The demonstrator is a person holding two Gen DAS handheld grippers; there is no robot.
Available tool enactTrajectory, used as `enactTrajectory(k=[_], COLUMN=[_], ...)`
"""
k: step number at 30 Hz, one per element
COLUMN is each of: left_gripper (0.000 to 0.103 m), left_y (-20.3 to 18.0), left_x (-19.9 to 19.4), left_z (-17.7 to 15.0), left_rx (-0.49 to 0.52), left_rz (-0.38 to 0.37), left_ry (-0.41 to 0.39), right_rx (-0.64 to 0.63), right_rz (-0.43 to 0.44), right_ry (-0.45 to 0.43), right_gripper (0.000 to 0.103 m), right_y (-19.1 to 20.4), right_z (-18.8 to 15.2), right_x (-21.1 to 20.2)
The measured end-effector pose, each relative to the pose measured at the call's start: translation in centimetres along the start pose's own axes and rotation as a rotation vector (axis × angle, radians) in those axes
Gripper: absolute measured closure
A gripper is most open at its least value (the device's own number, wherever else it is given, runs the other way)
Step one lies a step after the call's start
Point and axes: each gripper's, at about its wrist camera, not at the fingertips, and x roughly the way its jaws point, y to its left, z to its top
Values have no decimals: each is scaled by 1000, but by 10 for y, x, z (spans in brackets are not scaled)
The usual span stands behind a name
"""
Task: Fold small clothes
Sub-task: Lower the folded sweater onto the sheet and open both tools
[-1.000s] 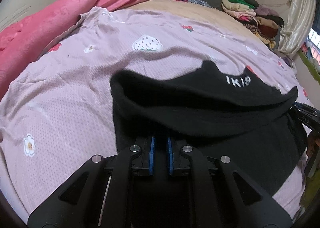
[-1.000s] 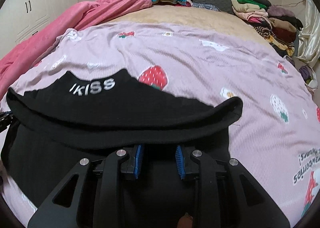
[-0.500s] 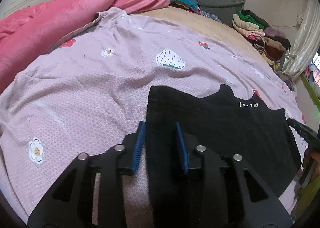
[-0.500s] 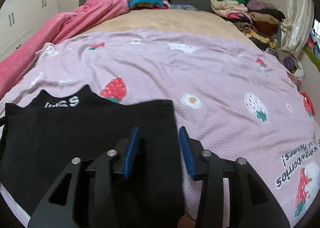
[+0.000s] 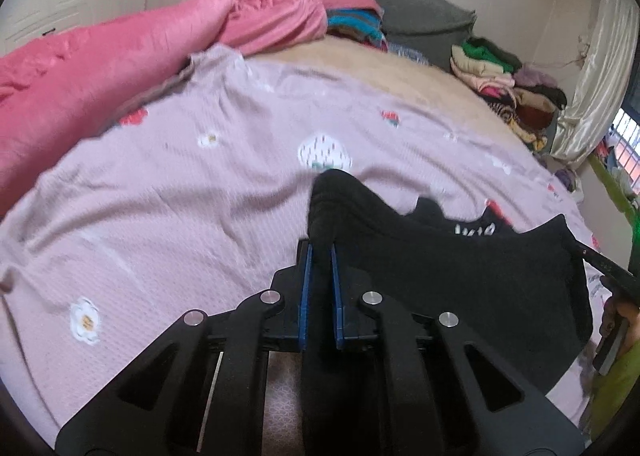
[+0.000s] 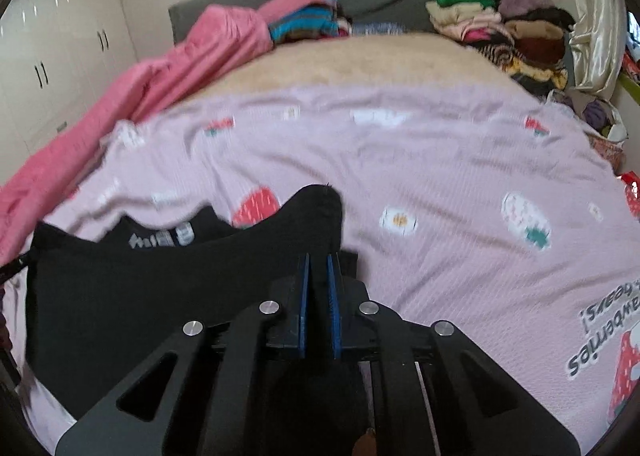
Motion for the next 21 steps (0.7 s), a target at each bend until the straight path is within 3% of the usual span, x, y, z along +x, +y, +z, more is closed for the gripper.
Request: enactTrajectory(k=[5, 15, 21], left_gripper=[100, 99, 95], left_y=[-3, 6, 1], left_x=[-4, 26, 15], left_z=[1, -14, -15], left_rx=[25, 34, 55], left_rz=[37, 85, 98], left_ry=[-28, 60, 52], right_rx=[6, 1, -13], right_rz=[-19, -86, -95], right_ry=[-21, 38, 30], right_gripper=[95, 95, 90], right_y=[-3, -5, -2], right_z=[9, -13, -16], right_x=[1, 28, 13])
